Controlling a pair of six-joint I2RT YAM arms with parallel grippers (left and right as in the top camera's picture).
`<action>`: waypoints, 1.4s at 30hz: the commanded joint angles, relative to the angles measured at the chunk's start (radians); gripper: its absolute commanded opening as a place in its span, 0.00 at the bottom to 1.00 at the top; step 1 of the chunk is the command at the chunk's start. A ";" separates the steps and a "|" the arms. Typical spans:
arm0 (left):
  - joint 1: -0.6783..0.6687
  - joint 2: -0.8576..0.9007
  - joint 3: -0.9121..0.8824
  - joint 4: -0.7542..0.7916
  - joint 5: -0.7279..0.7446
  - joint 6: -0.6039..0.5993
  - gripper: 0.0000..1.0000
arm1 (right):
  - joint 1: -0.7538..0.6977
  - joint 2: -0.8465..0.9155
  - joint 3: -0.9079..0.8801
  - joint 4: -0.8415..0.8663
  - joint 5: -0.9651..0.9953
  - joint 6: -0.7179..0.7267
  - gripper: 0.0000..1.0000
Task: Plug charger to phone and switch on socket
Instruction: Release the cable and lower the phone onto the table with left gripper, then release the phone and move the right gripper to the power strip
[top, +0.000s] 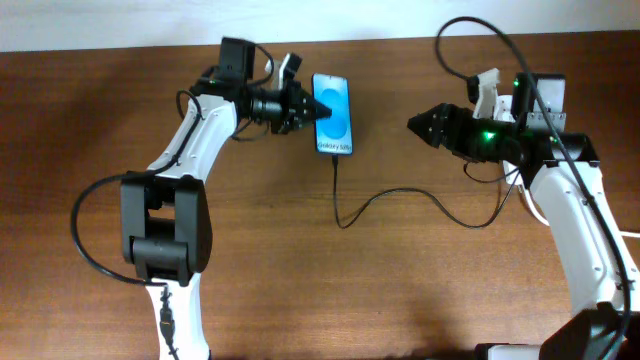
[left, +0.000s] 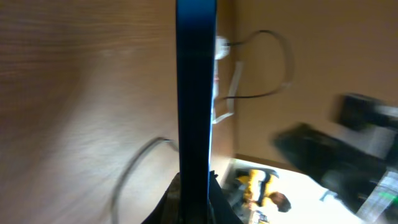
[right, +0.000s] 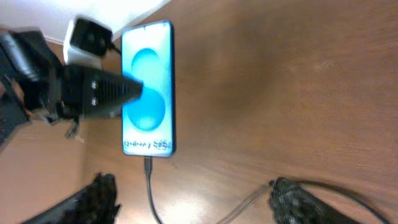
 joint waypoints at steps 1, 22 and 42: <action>0.003 -0.012 -0.066 -0.004 -0.137 0.146 0.00 | 0.054 -0.021 0.110 -0.093 0.190 -0.134 0.96; 0.081 0.145 -0.077 -0.061 -0.256 0.236 0.03 | 0.073 -0.019 0.139 -0.178 0.240 -0.167 0.99; 0.082 0.145 -0.077 -0.169 -0.572 0.236 0.61 | 0.073 -0.018 0.139 -0.196 0.241 -0.178 0.99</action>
